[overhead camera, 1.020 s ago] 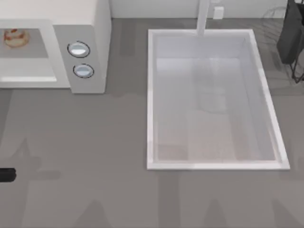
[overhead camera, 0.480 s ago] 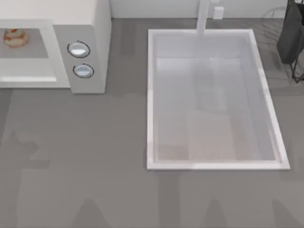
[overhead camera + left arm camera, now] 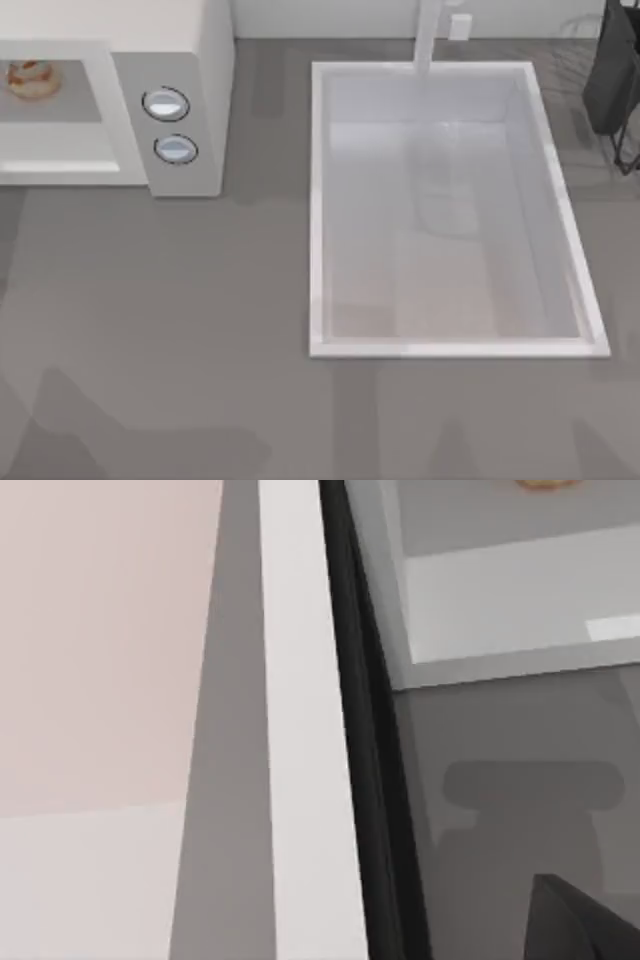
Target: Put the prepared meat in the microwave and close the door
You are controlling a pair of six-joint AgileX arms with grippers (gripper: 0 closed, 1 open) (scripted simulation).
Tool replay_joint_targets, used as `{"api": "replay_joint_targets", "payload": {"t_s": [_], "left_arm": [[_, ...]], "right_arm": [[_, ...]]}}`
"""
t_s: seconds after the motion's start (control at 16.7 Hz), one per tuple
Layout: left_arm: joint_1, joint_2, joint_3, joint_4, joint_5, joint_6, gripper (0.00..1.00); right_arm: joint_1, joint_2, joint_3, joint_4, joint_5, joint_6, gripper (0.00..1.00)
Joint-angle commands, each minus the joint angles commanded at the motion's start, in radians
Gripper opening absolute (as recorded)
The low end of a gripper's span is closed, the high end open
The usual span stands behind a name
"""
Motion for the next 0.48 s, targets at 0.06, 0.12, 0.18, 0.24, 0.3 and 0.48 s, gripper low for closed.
{"api": "replay_joint_targets", "payload": {"t_s": [0.06, 0.12, 0.18, 0.24, 0.3, 0.48], "left_arm": [[0.055, 0.096, 0.072, -0.04, 0.036, 0.049, 0.0], [0.109, 0.189, 0.142, -0.078, 0.07, 0.095, 0.0], [0.159, 0.278, 0.207, -0.114, 0.101, 0.139, 0.0], [0.206, 0.36, 0.268, -0.147, 0.131, 0.179, 0.0], [0.248, 0.435, 0.323, -0.178, 0.158, 0.216, 0.0], [0.348, 0.605, 0.451, -0.25, 0.221, 0.303, 0.0]], "right_arm": [[0.0, 0.0, 0.0, 0.0, 0.0, 0.0, 1.0], [0.0, 0.0, 0.0, 0.0, 0.0, 0.0, 1.0], [0.0, 0.0, 0.0, 0.0, 0.0, 0.0, 1.0], [0.0, 0.0, 0.0, 0.0, 0.0, 0.0, 1.0], [0.0, 0.0, 0.0, 0.0, 0.0, 0.0, 1.0], [0.0, 0.0, 0.0, 0.0, 0.0, 0.0, 1.0]]}}
